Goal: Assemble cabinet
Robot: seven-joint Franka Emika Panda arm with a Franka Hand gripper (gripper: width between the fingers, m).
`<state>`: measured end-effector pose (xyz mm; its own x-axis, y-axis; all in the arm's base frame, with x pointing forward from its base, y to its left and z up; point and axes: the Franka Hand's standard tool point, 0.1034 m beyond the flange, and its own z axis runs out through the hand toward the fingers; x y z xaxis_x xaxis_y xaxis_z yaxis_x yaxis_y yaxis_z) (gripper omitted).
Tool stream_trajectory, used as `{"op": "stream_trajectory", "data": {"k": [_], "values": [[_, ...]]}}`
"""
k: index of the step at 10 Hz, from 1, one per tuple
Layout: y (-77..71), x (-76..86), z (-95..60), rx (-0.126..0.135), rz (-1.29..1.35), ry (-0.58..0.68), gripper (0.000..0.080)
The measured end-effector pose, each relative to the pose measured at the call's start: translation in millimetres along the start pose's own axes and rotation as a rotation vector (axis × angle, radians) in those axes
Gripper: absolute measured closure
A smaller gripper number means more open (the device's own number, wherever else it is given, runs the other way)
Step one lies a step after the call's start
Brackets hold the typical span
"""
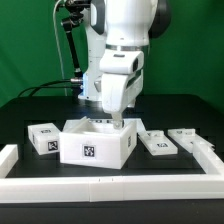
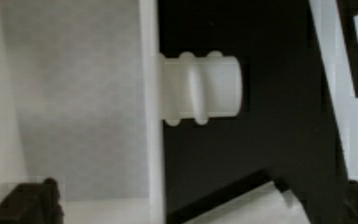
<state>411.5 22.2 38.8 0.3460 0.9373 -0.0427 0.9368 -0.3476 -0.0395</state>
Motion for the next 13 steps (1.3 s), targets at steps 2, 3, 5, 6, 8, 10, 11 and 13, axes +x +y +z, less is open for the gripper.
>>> {"op": "stream_trajectory", "data": {"k": [2, 3, 5, 6, 8, 10, 11, 13], "values": [[2.1, 0.7, 10.5, 0.008, 0.004, 0.003, 0.0003], [4.1, 0.7, 14.5, 0.010, 0.007, 0.005, 0.0003], [6.3, -3.0, 22.5, 0.015, 0.017, 0.006, 0.0048], [7.1, -3.2, 23.6, 0.016, 0.019, 0.006, 0.0197], [7.3, -3.0, 23.5, 0.016, 0.019, 0.006, 0.0339], [7.3, -3.1, 23.5, 0.016, 0.019, 0.006, 0.0487], [7.3, -3.1, 23.5, 0.016, 0.019, 0.006, 0.0664], [7.8, -2.7, 22.9, 0.014, 0.018, 0.007, 0.0763]]}}
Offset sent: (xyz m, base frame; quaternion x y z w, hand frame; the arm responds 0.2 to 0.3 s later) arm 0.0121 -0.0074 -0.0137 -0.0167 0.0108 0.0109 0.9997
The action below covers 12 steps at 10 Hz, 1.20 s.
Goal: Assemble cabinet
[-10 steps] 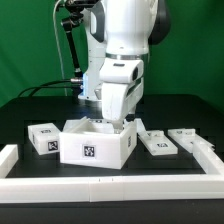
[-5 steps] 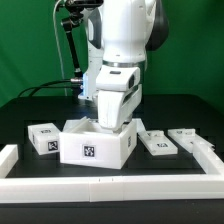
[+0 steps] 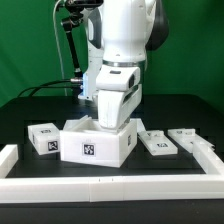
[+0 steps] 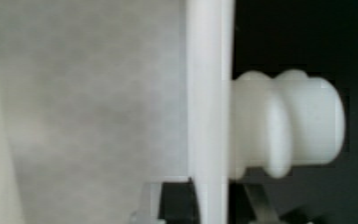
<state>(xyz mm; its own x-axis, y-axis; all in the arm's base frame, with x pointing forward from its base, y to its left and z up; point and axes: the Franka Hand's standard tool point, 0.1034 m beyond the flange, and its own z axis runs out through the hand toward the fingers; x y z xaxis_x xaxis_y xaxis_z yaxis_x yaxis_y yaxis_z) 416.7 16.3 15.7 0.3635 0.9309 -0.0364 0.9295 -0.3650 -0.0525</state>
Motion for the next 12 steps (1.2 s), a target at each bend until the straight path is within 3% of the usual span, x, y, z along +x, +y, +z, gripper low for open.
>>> {"op": "stream_trajectory", "data": {"k": [5, 7, 10, 11, 12], "values": [[1.0, -0.2, -0.4, -0.001, -0.014, -0.001, 0.0763], [18.6, -3.1, -4.4, -0.005, -0.169, -0.006, 0.0763], [50.8, 12.4, -3.5, -0.020, -0.278, -0.001, 0.0764], [55.1, 20.6, -4.3, -0.025, -0.289, 0.003, 0.0764], [54.5, 18.8, -4.1, -0.029, -0.285, 0.005, 0.0764]]}}
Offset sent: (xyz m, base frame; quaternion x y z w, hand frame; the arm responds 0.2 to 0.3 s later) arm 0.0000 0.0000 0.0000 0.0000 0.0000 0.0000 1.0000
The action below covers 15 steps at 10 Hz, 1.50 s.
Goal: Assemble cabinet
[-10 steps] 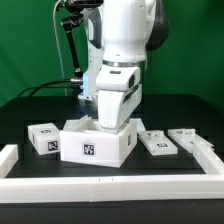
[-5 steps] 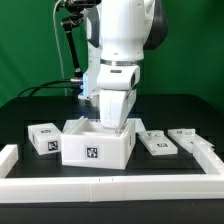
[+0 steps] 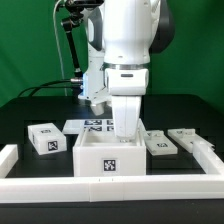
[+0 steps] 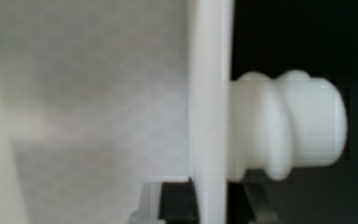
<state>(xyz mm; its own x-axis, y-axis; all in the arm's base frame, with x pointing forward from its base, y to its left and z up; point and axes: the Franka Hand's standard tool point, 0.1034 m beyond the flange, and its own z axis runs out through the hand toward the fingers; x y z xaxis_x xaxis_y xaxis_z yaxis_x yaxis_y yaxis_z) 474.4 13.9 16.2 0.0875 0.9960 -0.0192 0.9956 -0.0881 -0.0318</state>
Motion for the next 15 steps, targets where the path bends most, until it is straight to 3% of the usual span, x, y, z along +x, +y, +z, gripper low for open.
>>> {"op": "stream_trajectory", "data": {"k": [4, 6, 12, 15], "values": [[4.4, 4.8, 0.2, -0.003, -0.014, 0.004, 0.0764], [20.7, 24.0, -1.0, -0.022, -0.050, 0.020, 0.0764], [35.7, 88.5, -3.0, -0.043, -0.065, 0.045, 0.0764], [38.2, 100.1, -3.5, -0.028, -0.063, 0.041, 0.0764]]}}
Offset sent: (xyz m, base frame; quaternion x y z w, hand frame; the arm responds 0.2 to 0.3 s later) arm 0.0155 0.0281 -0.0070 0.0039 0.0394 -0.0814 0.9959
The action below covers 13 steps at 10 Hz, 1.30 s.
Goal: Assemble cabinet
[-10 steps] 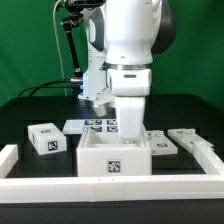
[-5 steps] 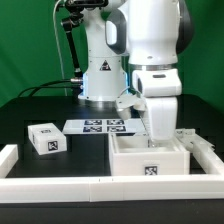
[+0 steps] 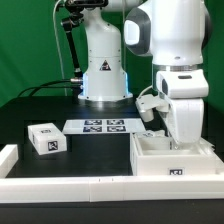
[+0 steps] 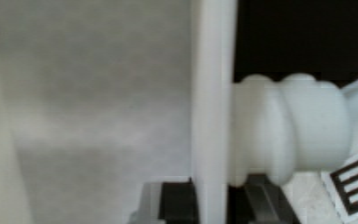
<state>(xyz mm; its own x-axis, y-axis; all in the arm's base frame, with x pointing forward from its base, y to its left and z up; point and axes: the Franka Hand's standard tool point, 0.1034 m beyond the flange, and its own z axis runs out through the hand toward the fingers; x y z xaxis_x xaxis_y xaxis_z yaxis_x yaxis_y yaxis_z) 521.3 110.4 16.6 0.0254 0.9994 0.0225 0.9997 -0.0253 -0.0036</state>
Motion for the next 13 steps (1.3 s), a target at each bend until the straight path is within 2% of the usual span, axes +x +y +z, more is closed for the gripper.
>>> {"op": "stream_trajectory", "data": {"k": [2, 3, 4, 5, 6, 7, 8, 11, 12, 13], "values": [[0.0, -1.4, 0.3, 0.000, 0.002, 0.000, 0.0764], [-0.2, -1.5, 0.4, 0.001, 0.003, 0.000, 0.0526], [-0.2, -1.6, 0.5, 0.001, 0.003, 0.000, 0.0526], [-0.5, -1.7, 0.5, 0.001, 0.003, 0.000, 0.0350], [-2.6, -2.1, -1.7, -0.001, -0.001, -0.001, 0.0350], [-5.3, -2.8, -6.5, -0.004, -0.002, -0.003, 0.0118], [-7.4, -2.7, -15.4, -0.012, 0.005, -0.006, 0.0033], [-31.7, 6.5, -39.1, -0.044, 0.001, -0.001, 0.0002], [-42.1, 9.0, -41.9, -0.058, -0.008, 0.006, 0.0002], [-55.2, 12.9, -40.9, -0.060, -0.020, 0.013, 0.0002]]}}
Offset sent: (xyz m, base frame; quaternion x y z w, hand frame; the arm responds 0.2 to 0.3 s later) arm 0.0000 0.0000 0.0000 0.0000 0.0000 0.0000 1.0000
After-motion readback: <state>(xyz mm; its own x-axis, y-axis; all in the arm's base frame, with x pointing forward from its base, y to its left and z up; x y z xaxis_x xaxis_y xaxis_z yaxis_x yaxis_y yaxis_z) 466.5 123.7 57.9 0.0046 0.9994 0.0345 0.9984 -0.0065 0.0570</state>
